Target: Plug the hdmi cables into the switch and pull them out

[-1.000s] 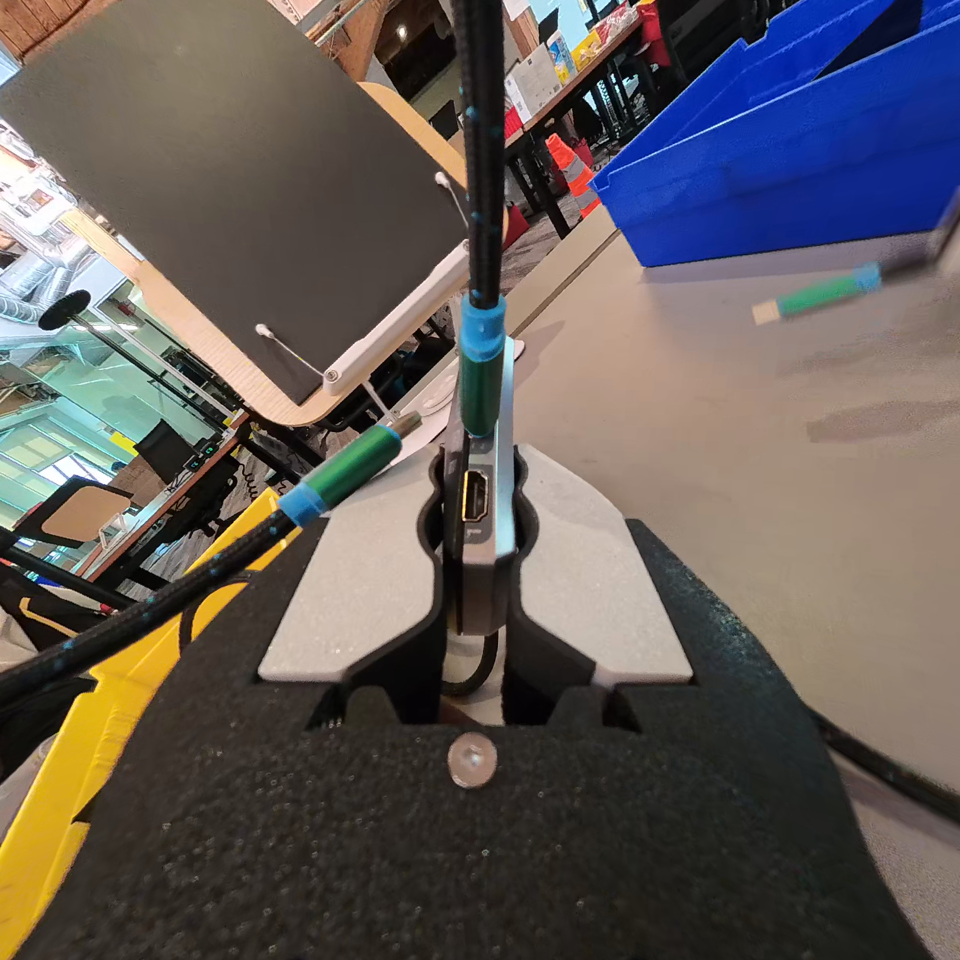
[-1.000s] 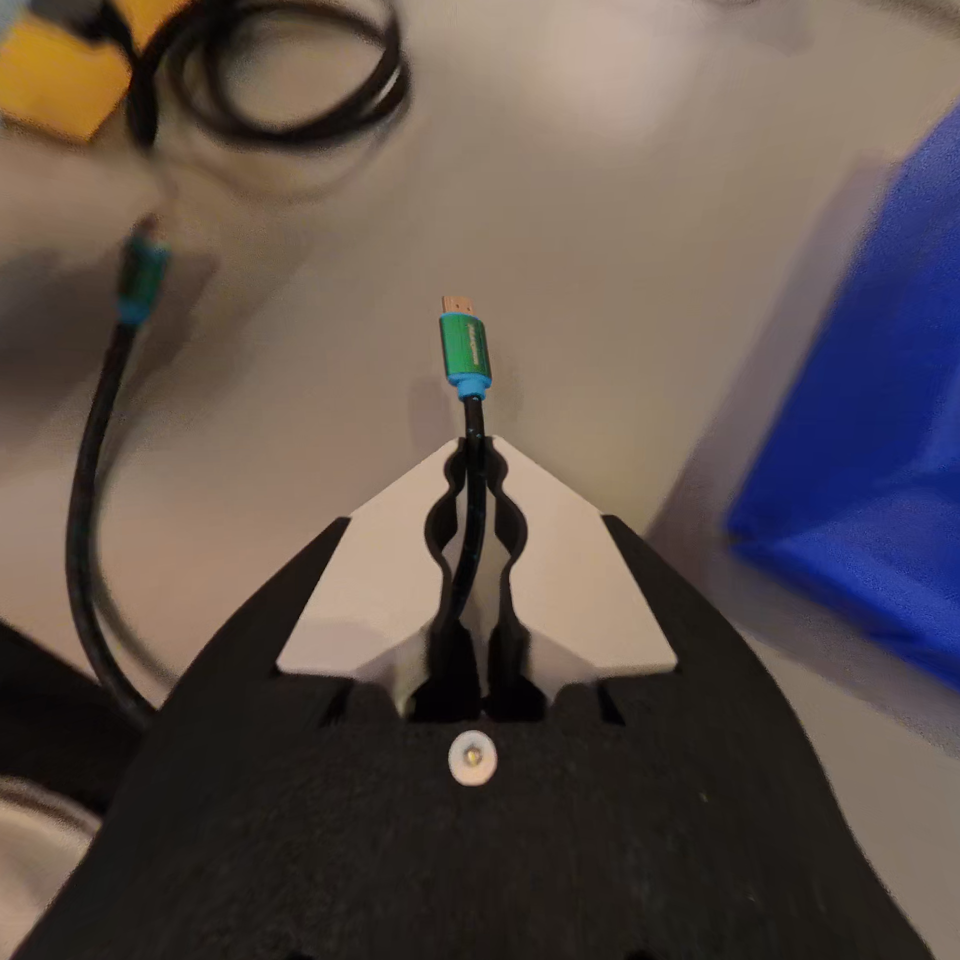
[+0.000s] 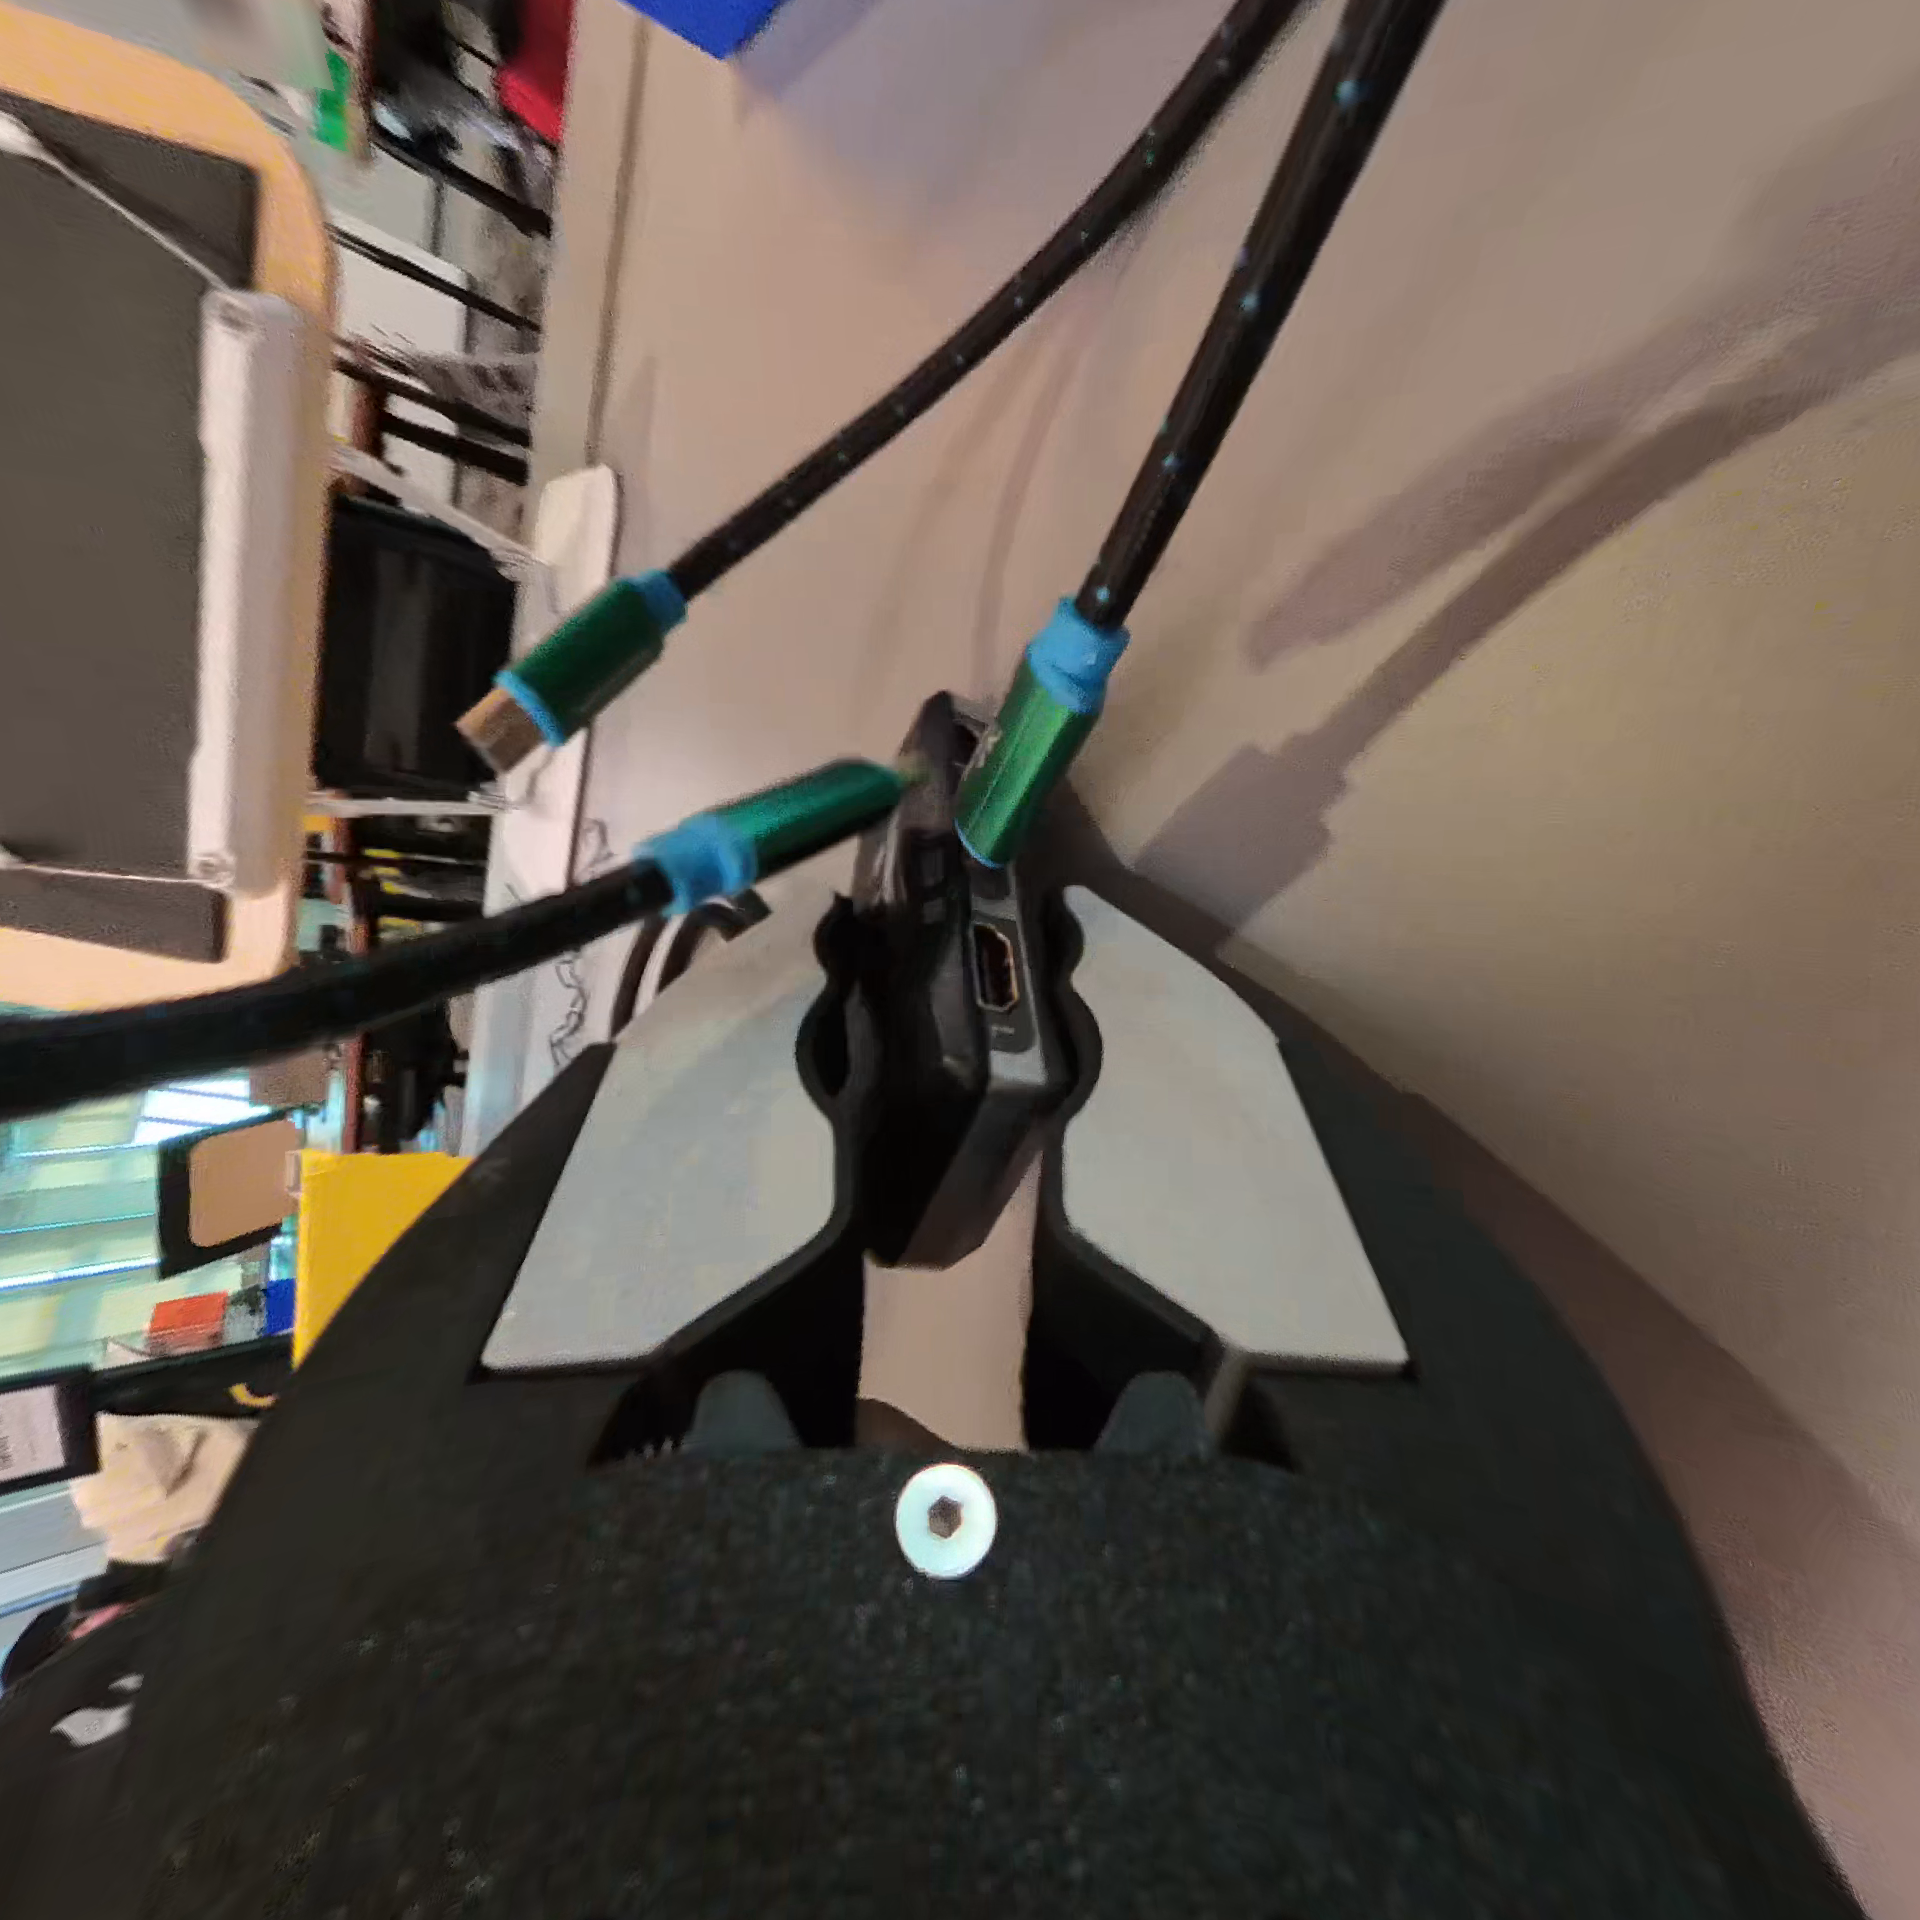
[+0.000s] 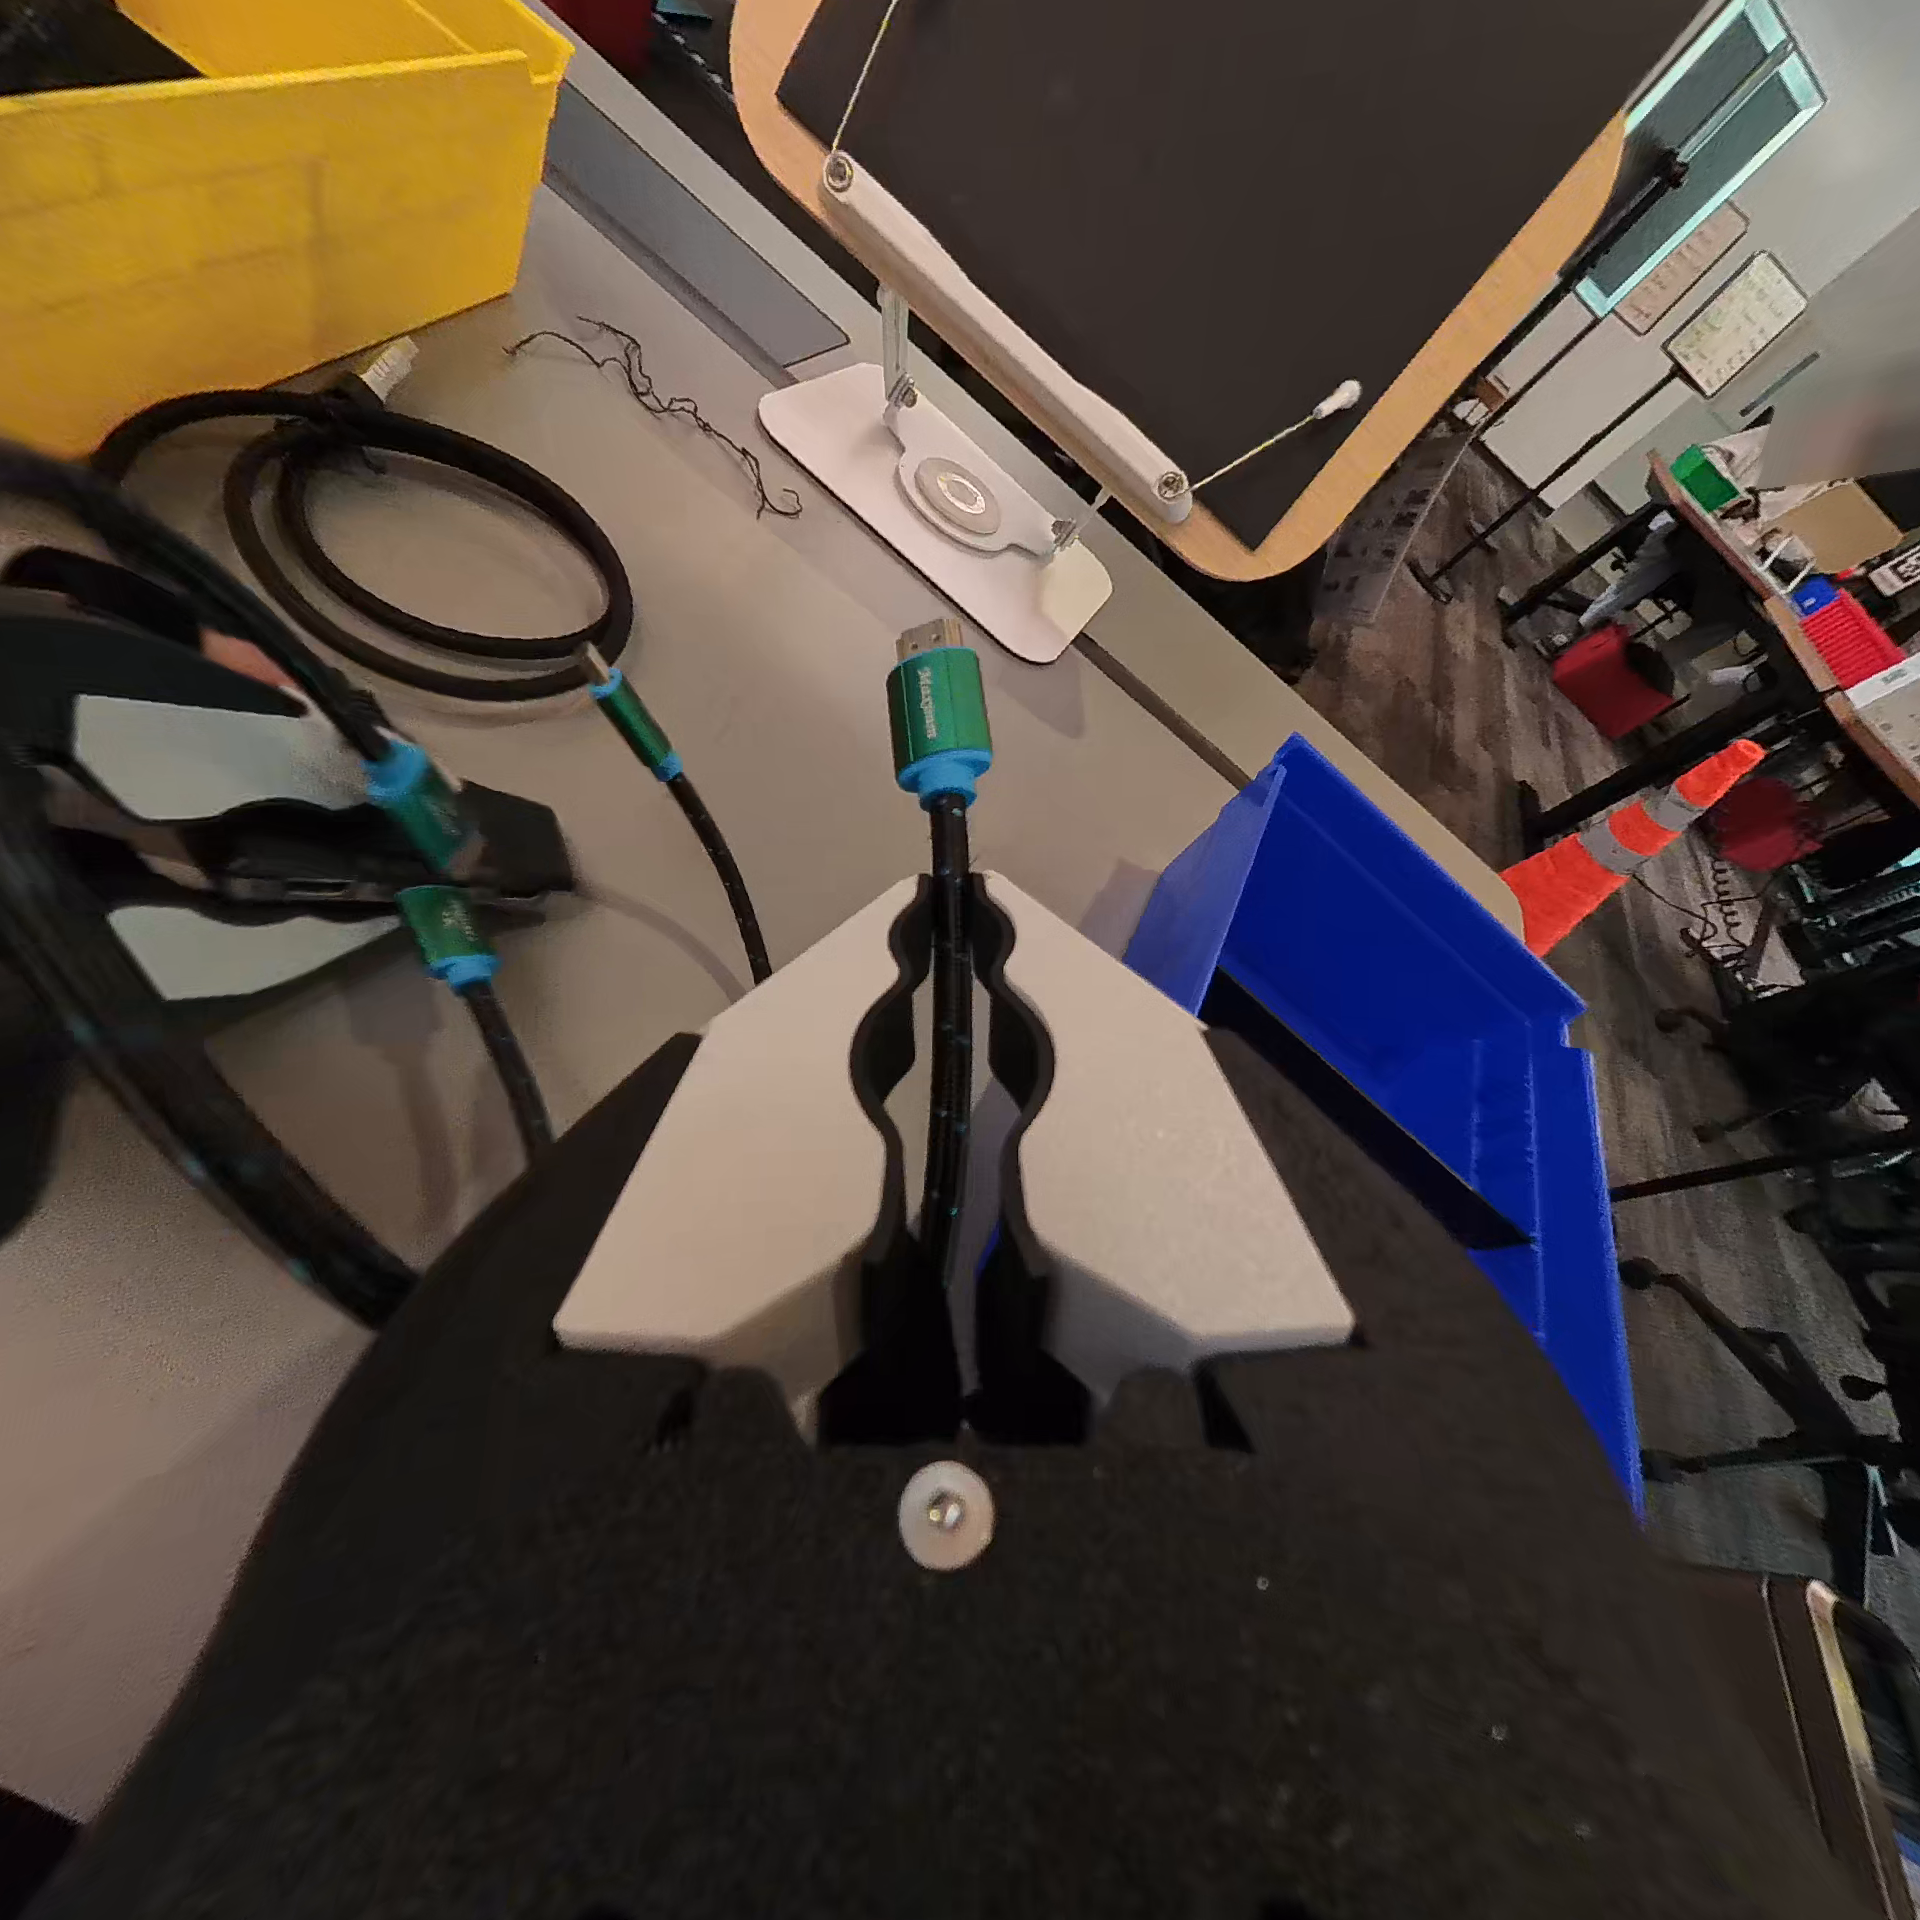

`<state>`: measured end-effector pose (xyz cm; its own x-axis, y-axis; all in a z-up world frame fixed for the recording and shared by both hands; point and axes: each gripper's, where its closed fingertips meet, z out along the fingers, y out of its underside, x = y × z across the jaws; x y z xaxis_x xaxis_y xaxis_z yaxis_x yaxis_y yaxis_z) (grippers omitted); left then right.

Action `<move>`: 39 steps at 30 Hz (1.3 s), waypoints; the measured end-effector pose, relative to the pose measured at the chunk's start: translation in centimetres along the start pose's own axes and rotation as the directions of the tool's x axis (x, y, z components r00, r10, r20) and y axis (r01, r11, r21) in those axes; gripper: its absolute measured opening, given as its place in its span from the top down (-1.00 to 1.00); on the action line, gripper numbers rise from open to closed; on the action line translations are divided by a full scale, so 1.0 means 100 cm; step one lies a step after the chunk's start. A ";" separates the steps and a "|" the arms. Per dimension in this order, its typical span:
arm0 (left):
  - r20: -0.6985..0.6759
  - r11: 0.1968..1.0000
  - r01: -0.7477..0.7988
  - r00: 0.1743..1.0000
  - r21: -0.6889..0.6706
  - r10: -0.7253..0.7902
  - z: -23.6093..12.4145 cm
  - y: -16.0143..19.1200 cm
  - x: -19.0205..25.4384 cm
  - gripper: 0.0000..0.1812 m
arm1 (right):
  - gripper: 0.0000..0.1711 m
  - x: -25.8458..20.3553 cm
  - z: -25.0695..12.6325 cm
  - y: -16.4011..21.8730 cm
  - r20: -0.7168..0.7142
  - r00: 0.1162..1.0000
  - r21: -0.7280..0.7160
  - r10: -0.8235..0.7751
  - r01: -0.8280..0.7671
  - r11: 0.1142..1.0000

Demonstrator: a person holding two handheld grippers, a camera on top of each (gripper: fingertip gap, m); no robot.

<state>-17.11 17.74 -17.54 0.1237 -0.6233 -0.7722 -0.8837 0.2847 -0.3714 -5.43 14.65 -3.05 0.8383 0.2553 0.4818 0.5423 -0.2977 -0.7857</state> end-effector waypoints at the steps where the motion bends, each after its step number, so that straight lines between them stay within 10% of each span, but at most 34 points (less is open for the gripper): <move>1: -0.015 1.000 -0.005 1.000 -0.013 0.005 -0.001 0.001 0.001 0.61 | 0.94 0.000 -0.001 0.000 0.004 1.000 0.004 0.005 -0.005 1.000; 8: -0.155 0.996 -0.049 0.987 -0.068 0.038 -0.047 0.037 0.013 0.49 | 0.94 0.009 -0.005 0.004 -0.020 1.000 0.028 0.016 -0.016 0.999; 13: 0.044 0.859 -0.433 0.886 -0.271 0.461 -0.053 0.072 -0.009 0.52 | 0.94 0.013 -0.003 0.007 -0.049 0.999 0.054 0.015 -0.012 0.998; 23: -0.052 0.739 -0.497 0.843 -0.455 0.536 -0.058 0.083 -0.018 0.52 | 0.94 0.014 0.003 0.007 -0.023 0.999 0.048 0.041 -0.039 0.998; 29: -0.236 0.970 -0.127 0.969 -0.207 0.076 -0.081 0.070 0.025 0.62 | 0.94 0.014 0.002 0.006 0.011 0.997 0.053 0.082 -0.082 0.995; 39: -0.343 0.928 0.308 0.865 -0.212 -0.366 -0.125 0.104 -0.022 0.59 | 0.94 0.000 -0.002 -0.002 0.028 0.998 0.075 0.052 -0.054 0.996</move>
<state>-32.26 12.96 -13.24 0.2750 -0.8934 -0.3552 -0.8772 -0.0820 -0.4730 -5.55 14.49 -2.85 0.8635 0.2650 0.4291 0.4902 -0.2410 -0.8376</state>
